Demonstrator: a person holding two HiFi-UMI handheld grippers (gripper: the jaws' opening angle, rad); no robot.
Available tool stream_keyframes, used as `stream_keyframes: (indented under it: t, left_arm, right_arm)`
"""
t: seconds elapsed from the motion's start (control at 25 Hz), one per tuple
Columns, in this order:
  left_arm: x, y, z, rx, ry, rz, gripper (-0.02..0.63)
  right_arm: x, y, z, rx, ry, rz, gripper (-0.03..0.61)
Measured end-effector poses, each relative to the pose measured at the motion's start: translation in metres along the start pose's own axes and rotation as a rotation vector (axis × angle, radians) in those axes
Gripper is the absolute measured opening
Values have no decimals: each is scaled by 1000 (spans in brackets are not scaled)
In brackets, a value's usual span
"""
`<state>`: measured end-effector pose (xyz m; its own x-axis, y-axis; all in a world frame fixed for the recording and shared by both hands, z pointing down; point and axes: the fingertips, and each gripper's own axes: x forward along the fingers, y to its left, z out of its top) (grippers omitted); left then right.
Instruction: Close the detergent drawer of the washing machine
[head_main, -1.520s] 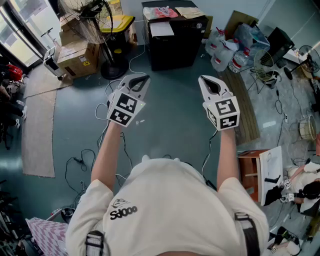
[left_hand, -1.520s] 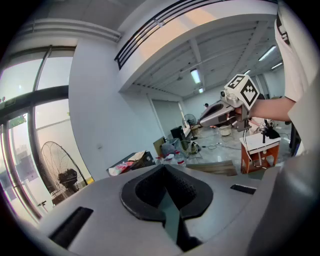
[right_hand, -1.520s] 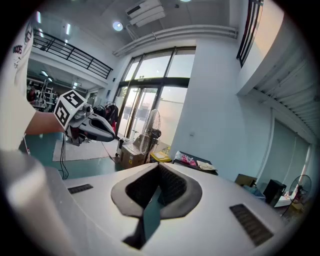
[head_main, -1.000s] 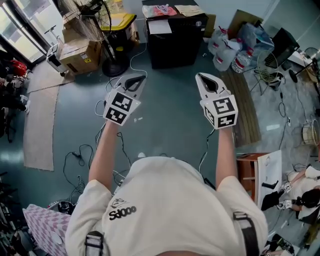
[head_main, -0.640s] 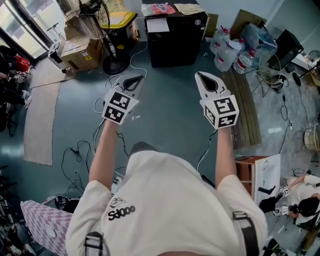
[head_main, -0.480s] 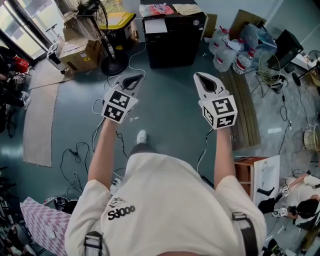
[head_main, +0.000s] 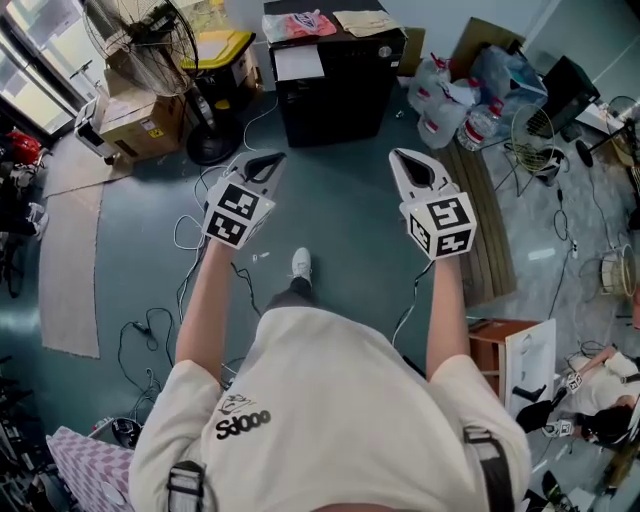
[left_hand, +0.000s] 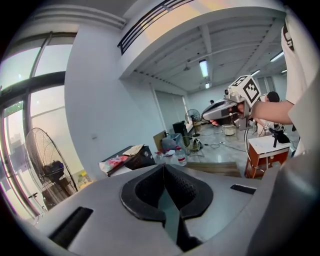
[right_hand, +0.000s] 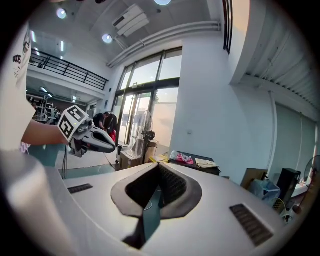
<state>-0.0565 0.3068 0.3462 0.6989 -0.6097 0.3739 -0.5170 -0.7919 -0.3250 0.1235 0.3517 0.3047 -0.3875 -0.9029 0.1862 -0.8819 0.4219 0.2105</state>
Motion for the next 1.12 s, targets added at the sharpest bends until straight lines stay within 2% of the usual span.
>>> stream_keyframes:
  t: [0.2, 0.44, 0.64, 0.92, 1.04, 1.12]
  left_arm:
    - [52, 64, 2, -17, -19, -25, 18]
    - [109, 118, -7, -30, -12, -67, 18]
    - [144, 163, -22, -42, -3, -84, 18]
    - [180, 216, -42, -68, 11, -96, 18]
    - [191, 239, -52, -81, 22, -84, 18]
    - [196, 249, -57, -99, 33, -79, 18]
  right_arm:
    - [63, -21, 17, -12, -14, 26, 3]
    - [128, -62, 13, 26, 25, -60, 3]
    - [182, -83, 11, 90, 36, -87, 3]
    - [252, -98, 8, 142, 62, -62, 3]
    - [277, -100, 7, 129, 73, -46, 3]
    - [290, -95, 3, 81, 106, -21, 3]
